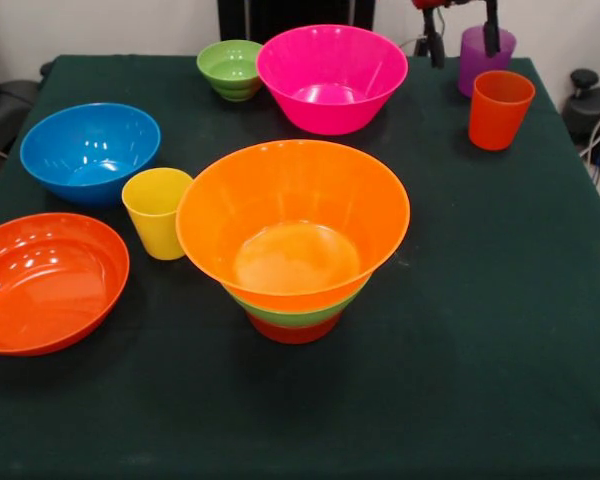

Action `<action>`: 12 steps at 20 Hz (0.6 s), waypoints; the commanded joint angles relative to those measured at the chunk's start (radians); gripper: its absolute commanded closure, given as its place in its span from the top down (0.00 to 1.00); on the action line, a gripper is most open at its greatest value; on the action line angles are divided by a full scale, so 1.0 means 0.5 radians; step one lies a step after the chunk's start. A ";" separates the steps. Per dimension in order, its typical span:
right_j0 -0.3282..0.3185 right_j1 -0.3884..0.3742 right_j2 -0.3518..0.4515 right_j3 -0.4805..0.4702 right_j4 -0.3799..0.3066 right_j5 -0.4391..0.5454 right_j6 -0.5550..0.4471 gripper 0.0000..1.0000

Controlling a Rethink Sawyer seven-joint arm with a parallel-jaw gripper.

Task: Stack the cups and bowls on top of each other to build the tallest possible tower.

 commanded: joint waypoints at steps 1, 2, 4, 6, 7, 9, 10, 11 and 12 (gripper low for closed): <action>0.434 -0.169 -0.491 -0.143 -0.345 -0.040 0.315 1.00; 0.435 -0.164 -0.496 -0.144 -0.336 -0.041 0.305 1.00; 0.448 -0.161 -0.513 -0.140 -0.306 -0.054 0.286 1.00; 0.457 -0.160 -0.533 -0.135 -0.277 -0.069 0.259 1.00; 0.468 -0.167 -0.544 -0.130 -0.266 -0.074 0.252 1.00; 0.468 -0.170 -0.552 -0.131 -0.238 -0.071 0.223 1.00; 0.468 -0.171 -0.557 -0.132 -0.226 -0.070 0.209 1.00; 0.468 -0.169 -0.560 -0.140 -0.215 -0.064 0.196 1.00; 0.459 -0.172 -0.555 -0.146 -0.201 -0.052 0.179 1.00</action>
